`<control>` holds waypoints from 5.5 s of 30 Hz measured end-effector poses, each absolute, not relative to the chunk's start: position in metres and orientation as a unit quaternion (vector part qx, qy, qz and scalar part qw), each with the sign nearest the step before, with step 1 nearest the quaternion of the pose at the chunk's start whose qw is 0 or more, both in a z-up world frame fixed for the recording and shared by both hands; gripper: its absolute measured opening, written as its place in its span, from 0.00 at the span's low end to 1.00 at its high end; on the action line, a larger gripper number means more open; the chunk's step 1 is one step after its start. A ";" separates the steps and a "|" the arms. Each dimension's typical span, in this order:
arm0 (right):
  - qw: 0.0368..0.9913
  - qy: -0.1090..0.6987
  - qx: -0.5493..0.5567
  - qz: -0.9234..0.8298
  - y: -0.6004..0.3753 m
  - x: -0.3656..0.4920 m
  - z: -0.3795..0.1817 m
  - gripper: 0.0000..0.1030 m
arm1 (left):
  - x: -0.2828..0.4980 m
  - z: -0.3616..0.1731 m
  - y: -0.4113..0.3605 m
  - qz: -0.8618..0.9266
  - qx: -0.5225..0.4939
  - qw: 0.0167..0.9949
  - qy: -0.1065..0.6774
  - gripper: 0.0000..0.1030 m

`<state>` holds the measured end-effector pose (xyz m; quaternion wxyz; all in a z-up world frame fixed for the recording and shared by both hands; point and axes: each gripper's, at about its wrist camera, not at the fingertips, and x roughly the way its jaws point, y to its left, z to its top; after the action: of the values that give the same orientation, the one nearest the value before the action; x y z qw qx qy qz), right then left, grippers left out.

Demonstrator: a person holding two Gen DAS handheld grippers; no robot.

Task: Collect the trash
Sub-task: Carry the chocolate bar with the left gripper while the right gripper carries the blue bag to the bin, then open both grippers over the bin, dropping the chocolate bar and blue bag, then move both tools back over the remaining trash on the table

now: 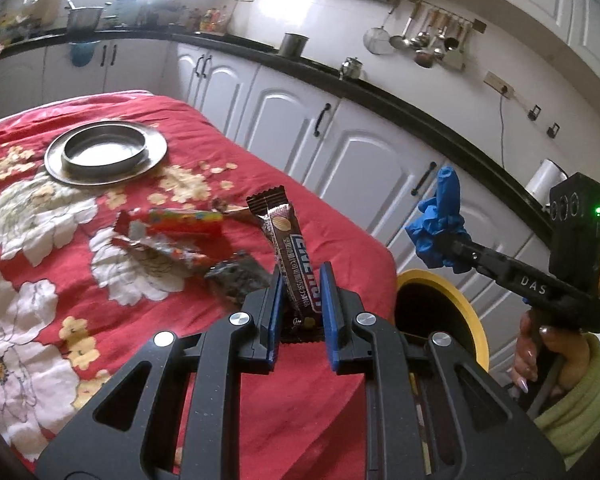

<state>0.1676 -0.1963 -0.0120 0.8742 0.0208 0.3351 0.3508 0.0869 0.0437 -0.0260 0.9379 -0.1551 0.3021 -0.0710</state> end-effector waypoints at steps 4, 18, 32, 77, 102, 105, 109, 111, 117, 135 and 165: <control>0.881 0.331 0.026 0.336 -0.215 0.164 -0.012 0.20 | 0.089 -0.022 0.031 -0.084 -0.146 0.939 0.301 0.12; 0.901 0.319 0.053 0.288 -0.268 0.157 -0.013 0.20 | 0.100 -0.014 -0.027 -0.144 -0.101 0.937 0.303 0.12; 0.918 0.308 0.092 0.231 -0.321 0.156 -0.015 0.20 | 0.108 -0.016 -0.087 -0.197 -0.061 0.928 0.311 0.12; 0.908 0.356 0.158 0.153 -0.403 0.179 -0.067 0.30 | 0.147 -0.078 -0.202 -0.307 0.019 0.876 0.372 0.12; 0.914 0.344 0.163 0.139 -0.403 0.176 -0.062 0.69 | 0.159 -0.071 -0.160 -0.220 -0.026 0.901 0.372 0.89; 0.915 0.342 0.158 0.143 -0.398 0.175 -0.059 0.70 | 0.157 -0.064 -0.150 -0.205 -0.029 0.909 0.362 0.89; 0.917 0.338 0.151 0.150 -0.390 0.172 -0.054 0.70 | 0.154 -0.055 -0.136 -0.185 -0.037 0.918 0.349 0.89; 0.918 0.335 0.147 0.156 -0.385 0.169 -0.049 0.70 | 0.153 -0.050 -0.127 -0.174 -0.042 0.922 0.343 0.89; 0.922 0.320 0.130 0.177 -0.365 0.161 -0.034 0.71 | 0.146 -0.038 -0.100 -0.145 -0.055 0.934 0.322 0.89; 0.919 0.301 0.071 0.242 -0.297 0.143 -0.010 0.74 | 0.122 -0.012 -0.026 -0.050 -0.076 0.961 0.261 0.89; 0.881 0.314 -0.019 0.353 -0.169 0.130 -0.009 0.75 | 0.103 -0.007 0.078 0.058 -0.136 0.961 0.235 0.89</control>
<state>0.1298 -0.1694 -0.0087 0.8813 -0.0190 0.3136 0.3531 0.1029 0.0779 -0.0072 0.9606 -0.1356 0.2354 0.0580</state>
